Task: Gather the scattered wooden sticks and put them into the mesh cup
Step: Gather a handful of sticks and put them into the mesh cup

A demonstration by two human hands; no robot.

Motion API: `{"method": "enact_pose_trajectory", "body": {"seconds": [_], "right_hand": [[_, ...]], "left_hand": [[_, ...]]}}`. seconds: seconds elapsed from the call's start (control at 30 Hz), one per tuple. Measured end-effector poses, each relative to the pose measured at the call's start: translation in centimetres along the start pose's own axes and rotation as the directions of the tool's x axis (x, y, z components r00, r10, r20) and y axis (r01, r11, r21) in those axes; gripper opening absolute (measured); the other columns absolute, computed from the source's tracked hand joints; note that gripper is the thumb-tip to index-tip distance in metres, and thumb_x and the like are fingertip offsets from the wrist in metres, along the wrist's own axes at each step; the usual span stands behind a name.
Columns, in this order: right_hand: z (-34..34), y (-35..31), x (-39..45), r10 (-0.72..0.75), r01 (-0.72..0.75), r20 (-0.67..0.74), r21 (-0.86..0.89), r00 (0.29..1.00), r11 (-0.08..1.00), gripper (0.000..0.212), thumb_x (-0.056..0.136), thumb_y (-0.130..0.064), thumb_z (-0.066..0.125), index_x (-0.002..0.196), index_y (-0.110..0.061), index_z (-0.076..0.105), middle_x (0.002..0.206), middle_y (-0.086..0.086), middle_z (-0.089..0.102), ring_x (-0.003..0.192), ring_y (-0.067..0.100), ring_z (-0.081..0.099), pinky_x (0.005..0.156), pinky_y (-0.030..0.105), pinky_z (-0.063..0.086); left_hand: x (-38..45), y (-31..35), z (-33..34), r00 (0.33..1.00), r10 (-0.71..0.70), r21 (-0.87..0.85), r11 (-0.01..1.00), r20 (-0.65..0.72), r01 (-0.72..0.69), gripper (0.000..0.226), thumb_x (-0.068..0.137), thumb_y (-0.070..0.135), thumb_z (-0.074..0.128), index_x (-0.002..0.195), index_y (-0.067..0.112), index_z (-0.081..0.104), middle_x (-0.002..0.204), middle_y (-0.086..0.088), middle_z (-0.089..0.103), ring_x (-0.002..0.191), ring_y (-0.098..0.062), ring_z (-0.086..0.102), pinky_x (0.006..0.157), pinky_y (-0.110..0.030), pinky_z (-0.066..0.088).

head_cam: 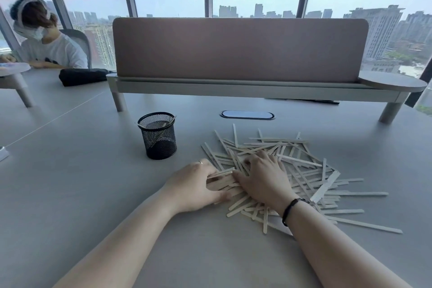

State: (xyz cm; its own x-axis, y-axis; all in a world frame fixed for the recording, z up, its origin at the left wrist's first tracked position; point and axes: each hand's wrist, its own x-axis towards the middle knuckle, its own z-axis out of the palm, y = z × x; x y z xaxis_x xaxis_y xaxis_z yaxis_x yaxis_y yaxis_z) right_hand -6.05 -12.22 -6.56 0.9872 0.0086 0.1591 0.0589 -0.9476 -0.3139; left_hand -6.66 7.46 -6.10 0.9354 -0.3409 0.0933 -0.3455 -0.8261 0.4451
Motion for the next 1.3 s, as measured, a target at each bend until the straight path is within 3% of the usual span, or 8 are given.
{"method": "enact_pose_trajectory", "body": {"seconds": [0.13, 0.4, 0.7, 0.87, 1.0, 1.1, 1.17, 1.3], "right_hand": [[0.0, 0.4, -0.2, -0.032, 0.032, -0.054, -0.004, 0.998, 0.999, 0.036, 0.093, -0.054, 0.05, 0.11, -0.025, 0.063, 0.122, 0.0, 0.056, 0.122, 0.029, 0.044, 0.104, 0.042, 0.032], [0.1, 1.2, 0.4, -0.078, 0.076, -0.029, -0.06, 0.997, 0.995, 0.033, 0.096, -0.053, 0.046, 0.1, -0.024, 0.061, 0.115, -0.001, 0.061, 0.119, 0.026, 0.047, 0.108, 0.046, 0.03], [-1.0, 1.8, 0.3, -0.097, 0.112, -0.123, 0.126, 0.988, 0.986, 0.027, 0.102, -0.04, 0.043, 0.094, -0.015, 0.051, 0.084, 0.004, 0.063, 0.077, 0.032, 0.058, 0.064, 0.038, 0.045], [-1.1, 2.2, 0.1, -0.204, 0.215, -0.104, 0.116, 0.973, 0.97, 0.017, 0.102, -0.032, 0.044, 0.097, -0.017, 0.05, 0.085, 0.004, 0.064, 0.078, 0.031, 0.056, 0.064, 0.039, 0.046], [-1.1, 2.6, 0.1, -0.235, 0.24, -0.051, 0.121, 0.971, 0.963, 0.018, 0.101, -0.038, 0.047, 0.101, -0.021, 0.053, 0.091, -0.001, 0.065, 0.083, 0.025, 0.059, 0.07, 0.038, 0.049], [-0.6, 2.5, 0.0, -0.245, 0.248, -0.066, 0.053, 0.967, 0.967, 0.036, 0.095, -0.055, 0.05, 0.112, -0.024, 0.057, 0.108, -0.004, 0.062, 0.098, 0.022, 0.06, 0.076, 0.034, 0.046], [0.1, 2.5, 0.1, -0.244, 0.243, -0.08, -0.023, 0.966, 0.97, 0.044, 0.091, -0.063, 0.047, 0.112, -0.026, 0.058, 0.113, -0.004, 0.061, 0.104, 0.023, 0.059, 0.077, 0.033, 0.042], [0.2, 2.0, 0.2, -0.209, 0.207, -0.095, -0.03, 0.973, 0.978, 0.037, 0.092, -0.064, 0.045, 0.091, -0.027, 0.053, 0.102, -0.003, 0.06, 0.098, 0.023, 0.06, 0.069, 0.032, 0.035]], "left_hand": [[-0.3, 0.2, -0.4, 0.999, 0.001, -0.022, 1.0, 0.046, 0.0, 0.057, 0.07, 0.071, 0.073, 0.115, 0.035, 0.067, 0.116, 0.019, 0.056, 0.082, -0.001, 0.052, 0.081, -0.027, 0.048], [-0.4, 0.6, -0.2, 0.998, -0.062, 0.013, 0.998, 0.008, 0.062, 0.039, 0.07, 0.055, 0.076, 0.102, 0.034, 0.066, 0.111, 0.019, 0.057, 0.095, -0.007, 0.055, 0.075, -0.024, 0.038], [-0.1, 0.0, -1.0, 0.993, -0.094, -0.1, 0.99, 0.065, 0.1, 0.044, 0.07, 0.052, 0.085, 0.108, 0.034, 0.074, 0.108, 0.019, 0.064, 0.104, 0.0, 0.059, 0.089, -0.021, 0.046], [0.1, -0.3, -1.0, 0.991, -0.097, -0.16, 0.981, 0.088, 0.11, 0.041, 0.07, 0.045, 0.088, 0.107, 0.031, 0.077, 0.098, 0.021, 0.068, 0.092, 0.009, 0.061, 0.08, -0.012, 0.044], [0.2, -0.9, -0.9, 0.988, -0.111, -0.262, 0.955, 0.112, 0.137, 0.041, 0.062, 0.051, 0.086, 0.095, 0.029, 0.081, 0.096, 0.015, 0.077, 0.091, -0.002, 0.071, 0.09, -0.032, 0.056], [0.0, -0.4, -0.9, 0.994, -0.098, -0.176, 0.979, 0.054, 0.106, 0.025, 0.075, 0.044, 0.083, 0.092, 0.026, 0.078, 0.085, 0.01, 0.074, 0.08, -0.007, 0.067, 0.08, -0.032, 0.053], [-0.2, 0.1, -1.0, 0.999, -0.042, -0.012, 0.999, 0.012, 0.042, 0.021, 0.085, 0.045, 0.074, 0.098, 0.028, 0.074, 0.092, 0.013, 0.066, 0.086, -0.008, 0.061, 0.08, -0.031, 0.05], [-0.3, 0.6, -0.7, 0.999, 0.036, 0.156, 0.987, 0.026, -0.04, 0.017, 0.098, 0.038, 0.056, 0.109, 0.027, 0.063, 0.108, 0.012, 0.057, 0.106, -0.012, 0.055, 0.082, -0.029, 0.042]]}}
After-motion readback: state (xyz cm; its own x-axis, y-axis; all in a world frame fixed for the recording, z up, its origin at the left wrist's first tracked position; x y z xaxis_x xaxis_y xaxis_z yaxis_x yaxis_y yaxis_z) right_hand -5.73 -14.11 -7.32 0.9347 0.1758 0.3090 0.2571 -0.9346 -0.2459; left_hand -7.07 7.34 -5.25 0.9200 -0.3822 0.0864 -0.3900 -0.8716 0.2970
